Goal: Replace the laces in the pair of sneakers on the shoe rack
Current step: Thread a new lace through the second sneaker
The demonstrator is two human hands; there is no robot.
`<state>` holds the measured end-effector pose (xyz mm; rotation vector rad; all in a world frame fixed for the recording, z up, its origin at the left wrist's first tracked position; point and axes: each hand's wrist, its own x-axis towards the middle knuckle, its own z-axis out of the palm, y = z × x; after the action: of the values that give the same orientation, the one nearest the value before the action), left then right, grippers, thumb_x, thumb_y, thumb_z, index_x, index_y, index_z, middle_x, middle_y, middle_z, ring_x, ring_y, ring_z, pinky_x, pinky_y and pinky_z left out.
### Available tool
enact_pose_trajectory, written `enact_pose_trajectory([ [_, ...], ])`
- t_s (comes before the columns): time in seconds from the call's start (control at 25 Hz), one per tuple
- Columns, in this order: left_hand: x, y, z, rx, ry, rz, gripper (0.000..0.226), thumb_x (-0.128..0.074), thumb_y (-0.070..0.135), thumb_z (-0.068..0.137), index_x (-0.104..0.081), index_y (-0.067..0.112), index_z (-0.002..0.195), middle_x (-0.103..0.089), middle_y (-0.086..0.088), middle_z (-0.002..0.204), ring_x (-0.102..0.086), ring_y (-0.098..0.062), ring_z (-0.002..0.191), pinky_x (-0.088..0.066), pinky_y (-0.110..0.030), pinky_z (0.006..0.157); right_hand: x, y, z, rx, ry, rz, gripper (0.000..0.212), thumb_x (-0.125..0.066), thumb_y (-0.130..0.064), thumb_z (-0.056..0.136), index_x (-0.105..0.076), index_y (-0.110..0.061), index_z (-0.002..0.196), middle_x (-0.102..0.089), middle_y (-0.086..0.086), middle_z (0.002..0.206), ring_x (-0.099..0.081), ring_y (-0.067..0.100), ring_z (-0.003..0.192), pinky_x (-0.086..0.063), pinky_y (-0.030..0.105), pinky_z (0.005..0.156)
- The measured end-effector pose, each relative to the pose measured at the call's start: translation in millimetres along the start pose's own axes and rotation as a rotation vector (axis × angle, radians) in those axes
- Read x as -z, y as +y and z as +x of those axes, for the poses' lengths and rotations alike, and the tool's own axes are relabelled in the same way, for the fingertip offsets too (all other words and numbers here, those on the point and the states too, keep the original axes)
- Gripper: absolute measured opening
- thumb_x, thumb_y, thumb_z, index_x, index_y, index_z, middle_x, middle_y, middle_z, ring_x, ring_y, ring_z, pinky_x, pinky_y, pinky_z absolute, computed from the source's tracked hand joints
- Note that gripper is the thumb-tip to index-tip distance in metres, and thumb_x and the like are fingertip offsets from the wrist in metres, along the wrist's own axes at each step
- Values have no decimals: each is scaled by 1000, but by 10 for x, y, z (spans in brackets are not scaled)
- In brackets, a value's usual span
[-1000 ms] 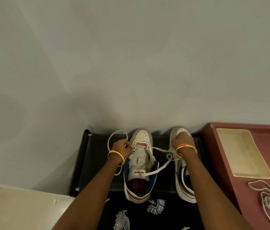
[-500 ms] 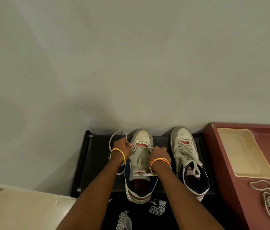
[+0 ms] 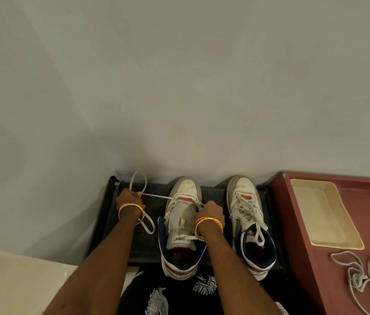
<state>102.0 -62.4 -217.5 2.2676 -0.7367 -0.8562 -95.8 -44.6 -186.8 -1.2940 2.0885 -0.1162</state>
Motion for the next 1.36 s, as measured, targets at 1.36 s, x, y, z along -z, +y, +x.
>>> enact_pose_trajectory([
  [1.36, 3069, 2982, -3269, -712, -597, -495, 29, -35, -4, 96, -62, 4, 106, -70, -4, 96, -67, -7, 69, -55, -16, 60, 3636, -1057, -2585, 964, 80, 753, 19, -53, -9, 94, -64, -12, 109, -73, 5, 97, -58, 10, 70, -53, 22, 63],
])
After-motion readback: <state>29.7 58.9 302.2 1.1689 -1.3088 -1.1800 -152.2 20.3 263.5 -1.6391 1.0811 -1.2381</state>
